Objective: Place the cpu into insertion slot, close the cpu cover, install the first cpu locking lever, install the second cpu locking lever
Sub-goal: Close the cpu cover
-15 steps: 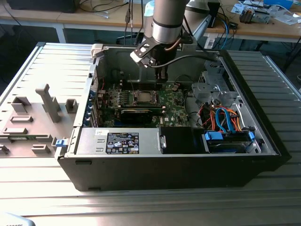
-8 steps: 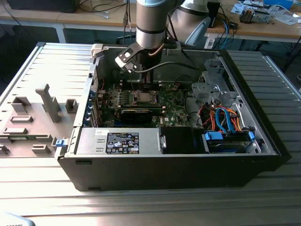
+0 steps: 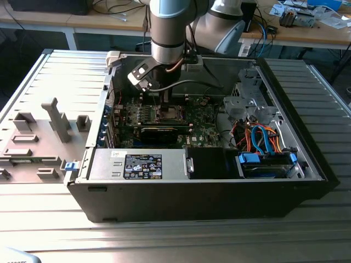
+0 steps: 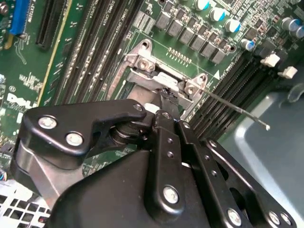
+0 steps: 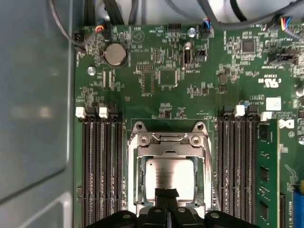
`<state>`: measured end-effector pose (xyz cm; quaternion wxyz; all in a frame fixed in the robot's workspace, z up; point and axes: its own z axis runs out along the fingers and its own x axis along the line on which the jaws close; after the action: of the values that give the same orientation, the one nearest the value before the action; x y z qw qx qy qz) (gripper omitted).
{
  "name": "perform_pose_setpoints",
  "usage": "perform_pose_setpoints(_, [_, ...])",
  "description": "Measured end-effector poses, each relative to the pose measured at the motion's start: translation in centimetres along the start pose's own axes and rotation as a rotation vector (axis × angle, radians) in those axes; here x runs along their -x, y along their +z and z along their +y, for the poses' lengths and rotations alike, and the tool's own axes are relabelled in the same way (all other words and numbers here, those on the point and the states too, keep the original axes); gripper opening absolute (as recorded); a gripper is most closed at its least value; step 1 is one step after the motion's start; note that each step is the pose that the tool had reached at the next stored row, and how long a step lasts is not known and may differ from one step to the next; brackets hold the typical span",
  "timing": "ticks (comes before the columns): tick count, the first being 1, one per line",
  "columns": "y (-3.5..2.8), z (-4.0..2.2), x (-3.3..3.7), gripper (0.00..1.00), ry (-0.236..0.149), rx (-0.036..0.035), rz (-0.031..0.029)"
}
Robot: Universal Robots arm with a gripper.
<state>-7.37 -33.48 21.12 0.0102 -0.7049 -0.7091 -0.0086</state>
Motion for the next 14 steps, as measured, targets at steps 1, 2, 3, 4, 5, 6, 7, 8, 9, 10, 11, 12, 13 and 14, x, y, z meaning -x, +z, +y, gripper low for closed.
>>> perform_pose_setpoints(1, [0.18, -0.05, 0.01, 0.11, 0.000, 0.0000, 0.0000])
perform_pose_setpoints(2, [0.27, -0.05, 0.01, 0.11, 0.000, 0.0000, 0.0000])
perform_pose_setpoints(3, [0.33, -0.06, 0.01, 0.11, 0.000, -0.0001, -0.0001])
perform_pose_setpoints(4, [0.37, -0.05, 0.01, 0.11, 0.000, 0.0000, 0.0000])
perform_pose_setpoints(5, [0.46, -0.05, 0.01, 0.11, 0.000, 0.0000, 0.0000])
perform_pose_setpoints(6, [0.53, -0.05, 0.01, 0.11, 0.000, -0.0001, -0.0001])
perform_pose_setpoints(7, [0.61, -0.06, 0.03, 0.11, 0.000, -0.0005, -0.0007])
perform_pose_setpoints(8, [0.68, -0.06, 0.03, 0.11, 0.000, -0.0008, -0.0011])
perform_pose_setpoints(9, [0.72, -0.06, 0.04, 0.11, 0.000, -0.0007, -0.0010])
perform_pose_setpoints(10, [0.74, -0.06, 0.03, 0.11, 0.000, -0.0005, -0.0007])
perform_pose_setpoints(11, [0.75, -0.06, 0.03, 0.11, 0.000, -0.0002, -0.0004])
perform_pose_setpoints(12, [0.65, -0.05, 0.01, 0.11, 0.000, 0.0003, 0.0005])
perform_pose_setpoints(13, [0.46, 0.03, -0.02, 0.11, 0.000, 0.0015, 0.0022])
perform_pose_setpoints(14, [0.22, 0.11, 0.00, 0.11, 0.000, -0.0001, 0.0008])
